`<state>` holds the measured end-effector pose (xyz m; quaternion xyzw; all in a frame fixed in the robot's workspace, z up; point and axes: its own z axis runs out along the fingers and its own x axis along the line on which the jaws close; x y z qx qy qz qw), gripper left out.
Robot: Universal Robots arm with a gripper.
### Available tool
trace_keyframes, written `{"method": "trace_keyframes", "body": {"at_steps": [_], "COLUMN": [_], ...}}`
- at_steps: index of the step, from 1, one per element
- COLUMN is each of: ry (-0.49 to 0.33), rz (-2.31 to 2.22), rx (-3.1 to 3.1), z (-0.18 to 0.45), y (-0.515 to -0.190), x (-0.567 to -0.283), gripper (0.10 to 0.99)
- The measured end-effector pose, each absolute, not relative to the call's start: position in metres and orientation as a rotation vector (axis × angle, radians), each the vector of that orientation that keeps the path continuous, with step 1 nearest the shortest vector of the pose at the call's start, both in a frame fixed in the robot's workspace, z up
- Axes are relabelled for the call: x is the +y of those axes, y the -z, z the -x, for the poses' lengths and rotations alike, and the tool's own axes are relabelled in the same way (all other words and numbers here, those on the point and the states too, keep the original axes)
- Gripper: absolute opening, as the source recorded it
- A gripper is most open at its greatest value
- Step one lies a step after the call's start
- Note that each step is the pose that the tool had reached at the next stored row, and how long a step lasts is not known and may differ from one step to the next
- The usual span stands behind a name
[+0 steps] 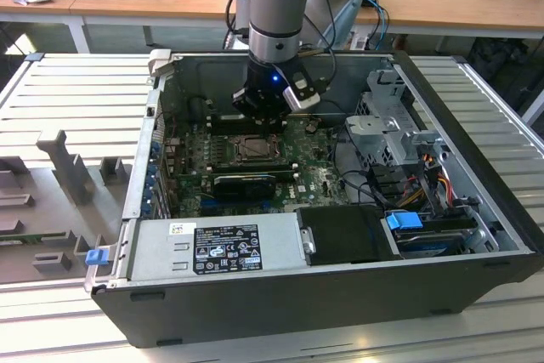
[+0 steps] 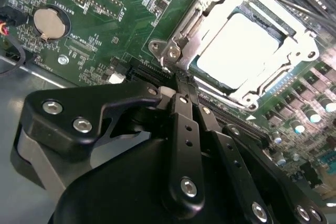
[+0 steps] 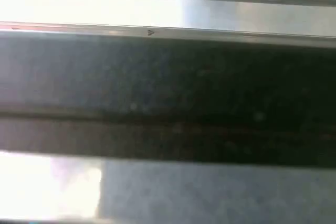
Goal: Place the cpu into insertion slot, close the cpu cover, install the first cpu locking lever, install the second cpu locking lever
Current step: 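Install the first cpu locking lever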
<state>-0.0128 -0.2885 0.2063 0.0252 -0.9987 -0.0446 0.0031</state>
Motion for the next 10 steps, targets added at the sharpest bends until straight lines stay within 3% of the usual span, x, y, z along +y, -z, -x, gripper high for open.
{"method": "trace_keyframes", "body": {"at_steps": [3, 10], "ry": [0.139, 0.139], "rz": [-0.079, -0.079], "rx": [-3.131, -3.131], "z": [0.013, 0.013], "y": [-0.224, -0.224], "x": [-0.289, -0.293], "gripper": [0.106, 0.106]}}
